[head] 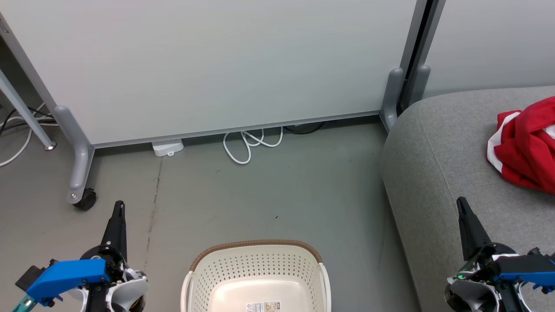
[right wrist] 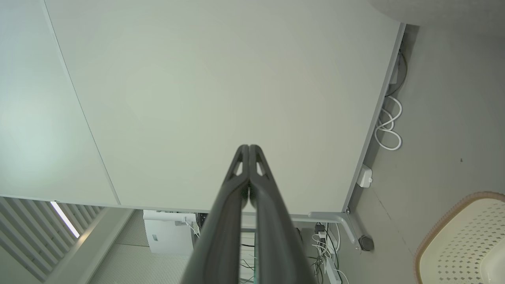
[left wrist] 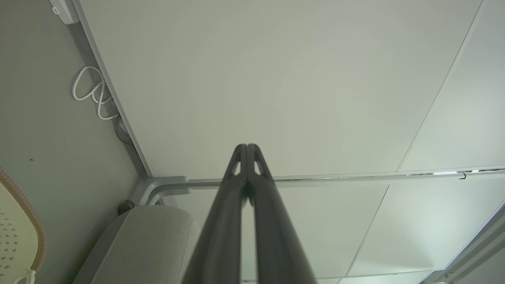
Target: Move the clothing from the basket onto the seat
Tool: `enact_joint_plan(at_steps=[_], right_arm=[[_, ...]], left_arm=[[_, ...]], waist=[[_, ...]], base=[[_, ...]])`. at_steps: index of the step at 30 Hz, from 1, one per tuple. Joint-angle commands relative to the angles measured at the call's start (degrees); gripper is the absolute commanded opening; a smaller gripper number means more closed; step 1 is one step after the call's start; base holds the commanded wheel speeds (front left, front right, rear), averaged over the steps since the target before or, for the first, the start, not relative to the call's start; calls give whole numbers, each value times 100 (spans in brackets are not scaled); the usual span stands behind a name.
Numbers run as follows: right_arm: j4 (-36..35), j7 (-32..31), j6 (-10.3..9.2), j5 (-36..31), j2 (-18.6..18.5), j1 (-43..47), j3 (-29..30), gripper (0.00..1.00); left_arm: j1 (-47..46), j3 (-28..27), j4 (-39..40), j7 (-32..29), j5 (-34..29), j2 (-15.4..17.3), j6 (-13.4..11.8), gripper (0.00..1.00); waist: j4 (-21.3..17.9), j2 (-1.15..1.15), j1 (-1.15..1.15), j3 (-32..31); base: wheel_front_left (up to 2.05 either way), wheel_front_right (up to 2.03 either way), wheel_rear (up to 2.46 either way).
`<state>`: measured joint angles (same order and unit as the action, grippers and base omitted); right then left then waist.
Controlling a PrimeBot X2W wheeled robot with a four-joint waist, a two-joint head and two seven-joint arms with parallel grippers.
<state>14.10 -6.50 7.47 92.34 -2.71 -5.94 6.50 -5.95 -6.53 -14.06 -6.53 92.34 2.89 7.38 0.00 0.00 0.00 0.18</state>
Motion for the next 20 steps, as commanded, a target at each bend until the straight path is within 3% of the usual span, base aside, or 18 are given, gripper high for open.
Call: enact_joint_plan(at_steps=[1, 20], right_arm=[[-20, -21, 4, 16, -32, -55, 7, 0], [-19, -20, 4, 16, -32, -55, 6, 0]], left_arm=[[-53, -14, 22, -20, 15, -7, 21, 0], [-53, -13, 22, -19, 16, -7, 21, 0]], waist=[[0, 0, 0, 0], [0, 0, 0, 0]], base=[[0, 0, 0], [0, 0, 0]])
